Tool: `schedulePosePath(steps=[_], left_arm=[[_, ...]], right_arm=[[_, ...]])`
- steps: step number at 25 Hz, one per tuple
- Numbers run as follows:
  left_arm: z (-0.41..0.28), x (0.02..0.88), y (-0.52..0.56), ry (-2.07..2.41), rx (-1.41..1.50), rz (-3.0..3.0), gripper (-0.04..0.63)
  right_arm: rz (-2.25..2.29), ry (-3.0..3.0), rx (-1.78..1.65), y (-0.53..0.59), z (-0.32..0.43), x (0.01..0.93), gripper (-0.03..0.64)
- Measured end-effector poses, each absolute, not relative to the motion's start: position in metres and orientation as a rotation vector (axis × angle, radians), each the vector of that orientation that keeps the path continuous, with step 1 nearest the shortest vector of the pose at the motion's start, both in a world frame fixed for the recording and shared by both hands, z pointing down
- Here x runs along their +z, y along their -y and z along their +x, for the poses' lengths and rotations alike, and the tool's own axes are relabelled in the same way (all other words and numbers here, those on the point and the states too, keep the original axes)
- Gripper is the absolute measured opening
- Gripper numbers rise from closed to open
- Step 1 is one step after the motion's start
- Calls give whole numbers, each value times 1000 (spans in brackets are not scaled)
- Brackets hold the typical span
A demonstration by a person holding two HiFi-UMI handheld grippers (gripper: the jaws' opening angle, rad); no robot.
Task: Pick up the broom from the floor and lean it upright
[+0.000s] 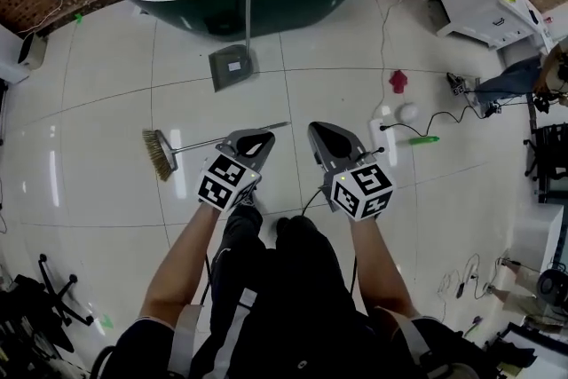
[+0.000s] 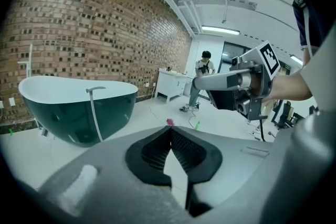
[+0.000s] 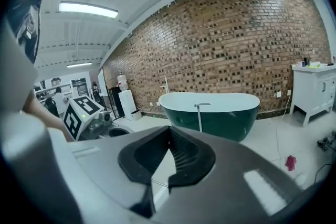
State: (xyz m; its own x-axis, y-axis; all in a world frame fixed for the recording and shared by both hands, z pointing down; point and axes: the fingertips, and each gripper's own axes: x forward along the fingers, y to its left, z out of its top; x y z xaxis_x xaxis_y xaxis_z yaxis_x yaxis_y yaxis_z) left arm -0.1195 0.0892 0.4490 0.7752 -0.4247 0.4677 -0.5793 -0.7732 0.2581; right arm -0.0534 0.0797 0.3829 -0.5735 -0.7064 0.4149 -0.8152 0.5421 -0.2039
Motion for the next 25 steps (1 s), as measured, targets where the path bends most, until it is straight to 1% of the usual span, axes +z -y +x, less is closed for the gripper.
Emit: schedulePosePath(steps=[8,15,16,17,21,25], left_arm=[[-106,576,-49,616,716,2509,2],[-69,744,0,585,860,2489,3],[-61,769,7,577,878,2487,15],[-52,794,12,559,896,2483,51],[-24,889,21,436,986,2475,72],[-8,983,22,315,1119,2483,121]], right_arm=[[1315,2415,589,-29,-30,468,3],[1373,2421,599,8,6,574,3],[1387,2415,616,14,12,594,3],[1398,2409,635,19,18,615,3],[1427,2384,682,33,36,689,3],[1467,2360,712,43,55,759,3]])
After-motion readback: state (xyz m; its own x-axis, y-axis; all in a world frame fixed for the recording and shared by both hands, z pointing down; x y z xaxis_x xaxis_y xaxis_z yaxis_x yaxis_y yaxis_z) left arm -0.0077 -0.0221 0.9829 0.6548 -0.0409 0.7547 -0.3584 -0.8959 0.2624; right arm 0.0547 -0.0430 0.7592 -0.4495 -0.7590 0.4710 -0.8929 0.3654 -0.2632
